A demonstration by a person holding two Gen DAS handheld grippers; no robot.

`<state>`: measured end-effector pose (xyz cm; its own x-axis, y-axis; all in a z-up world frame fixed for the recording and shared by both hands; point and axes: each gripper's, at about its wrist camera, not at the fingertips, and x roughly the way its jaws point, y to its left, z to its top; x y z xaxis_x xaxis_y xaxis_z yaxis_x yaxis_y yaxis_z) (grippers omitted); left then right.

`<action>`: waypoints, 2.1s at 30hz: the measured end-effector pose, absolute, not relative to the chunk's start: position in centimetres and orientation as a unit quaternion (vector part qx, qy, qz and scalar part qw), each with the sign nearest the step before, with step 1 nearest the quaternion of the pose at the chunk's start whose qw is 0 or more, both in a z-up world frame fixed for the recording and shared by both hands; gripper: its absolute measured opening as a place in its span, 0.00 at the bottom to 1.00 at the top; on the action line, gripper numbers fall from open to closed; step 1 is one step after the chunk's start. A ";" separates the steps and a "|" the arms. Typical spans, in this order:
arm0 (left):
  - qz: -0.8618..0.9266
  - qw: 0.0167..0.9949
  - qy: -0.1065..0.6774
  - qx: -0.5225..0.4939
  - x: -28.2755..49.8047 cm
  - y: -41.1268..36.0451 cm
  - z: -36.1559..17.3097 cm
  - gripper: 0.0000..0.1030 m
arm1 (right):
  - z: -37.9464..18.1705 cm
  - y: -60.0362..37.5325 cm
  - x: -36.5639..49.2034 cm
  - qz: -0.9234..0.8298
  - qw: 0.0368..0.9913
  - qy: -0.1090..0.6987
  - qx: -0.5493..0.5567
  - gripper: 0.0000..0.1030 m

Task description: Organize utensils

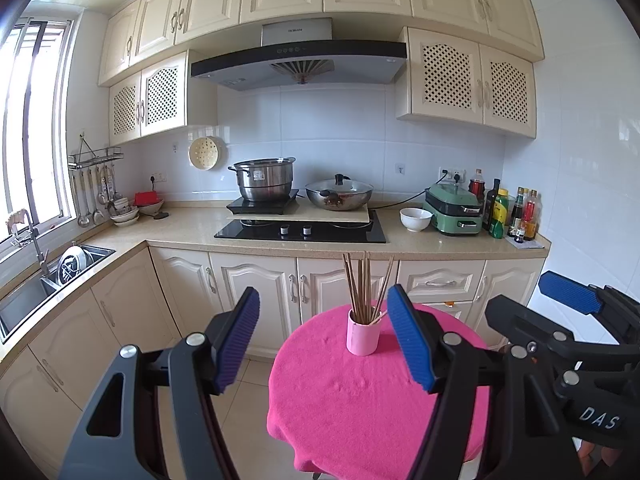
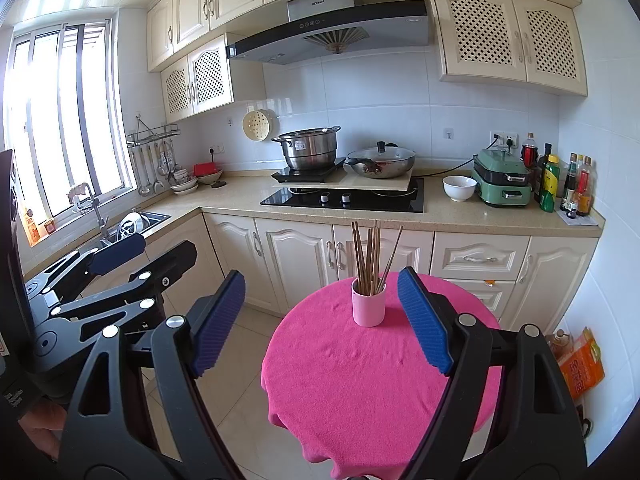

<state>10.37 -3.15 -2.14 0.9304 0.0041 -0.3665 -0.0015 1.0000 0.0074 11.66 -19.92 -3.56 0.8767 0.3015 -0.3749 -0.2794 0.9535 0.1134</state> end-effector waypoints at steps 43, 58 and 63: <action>-0.004 0.981 0.196 0.011 10.8 -4.7 -2.7 0.64 | -3.9 -21.6 11.7 0.148 0.967 0.205 0.040 0.76; -0.001 0.978 0.206 0.013 11.3 -5.1 -3.1 0.64 | -4.2 -22.1 12.1 0.147 0.965 0.212 0.043 0.76; 0.000 0.978 0.208 0.013 11.6 -5.0 -3.3 0.64 | -4.2 -22.0 12.3 0.147 0.965 0.214 0.044 0.76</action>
<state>11.55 -5.01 -3.29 0.9133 0.0047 -0.4072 0.0060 0.9997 0.0249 12.32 -22.03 -4.25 0.8656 0.3019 -0.3995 -0.2646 0.9531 0.1468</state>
